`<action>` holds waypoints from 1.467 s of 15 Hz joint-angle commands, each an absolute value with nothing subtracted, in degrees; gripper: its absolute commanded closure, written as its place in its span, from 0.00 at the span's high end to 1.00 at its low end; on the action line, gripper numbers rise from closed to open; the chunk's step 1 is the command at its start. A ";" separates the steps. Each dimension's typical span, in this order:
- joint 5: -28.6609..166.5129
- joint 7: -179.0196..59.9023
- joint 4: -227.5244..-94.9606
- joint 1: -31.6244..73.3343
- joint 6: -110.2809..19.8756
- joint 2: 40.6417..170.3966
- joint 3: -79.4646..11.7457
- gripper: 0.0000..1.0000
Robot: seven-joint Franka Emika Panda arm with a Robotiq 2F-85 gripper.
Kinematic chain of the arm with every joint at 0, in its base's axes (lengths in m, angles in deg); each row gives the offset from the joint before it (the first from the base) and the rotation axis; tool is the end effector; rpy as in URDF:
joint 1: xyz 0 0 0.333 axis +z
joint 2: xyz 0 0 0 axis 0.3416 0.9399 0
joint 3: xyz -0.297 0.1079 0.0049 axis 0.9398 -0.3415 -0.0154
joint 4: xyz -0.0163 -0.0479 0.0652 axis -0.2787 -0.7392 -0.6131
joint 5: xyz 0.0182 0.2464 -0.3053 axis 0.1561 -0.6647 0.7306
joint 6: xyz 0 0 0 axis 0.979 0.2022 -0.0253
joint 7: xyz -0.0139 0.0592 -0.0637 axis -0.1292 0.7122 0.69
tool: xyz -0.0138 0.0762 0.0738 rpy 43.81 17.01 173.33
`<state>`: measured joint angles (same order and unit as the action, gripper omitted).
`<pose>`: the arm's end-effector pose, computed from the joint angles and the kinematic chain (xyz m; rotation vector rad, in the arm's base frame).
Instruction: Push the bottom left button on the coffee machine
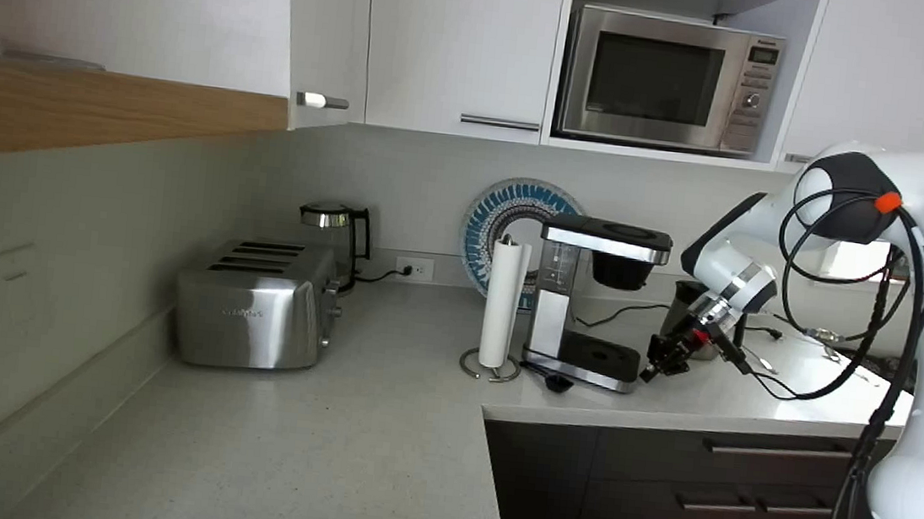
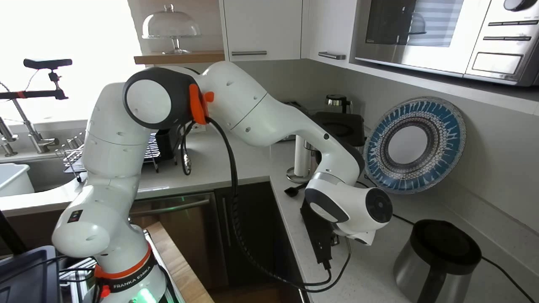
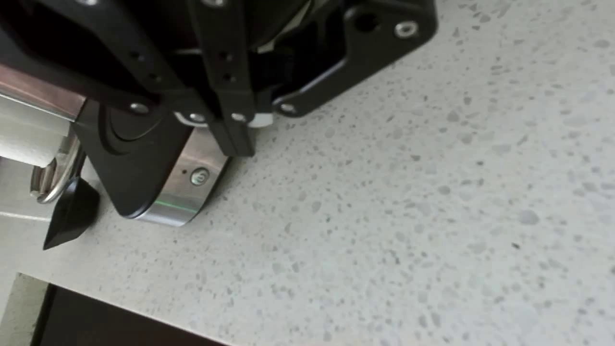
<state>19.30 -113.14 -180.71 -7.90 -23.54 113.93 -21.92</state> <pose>0.4563 -0.3662 0.2459 -2.4499 0.4775 -0.2051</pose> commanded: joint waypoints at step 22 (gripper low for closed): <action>66.55 -90.47 -212.45 -2.12 -34.35 59.15 -20.10 1.00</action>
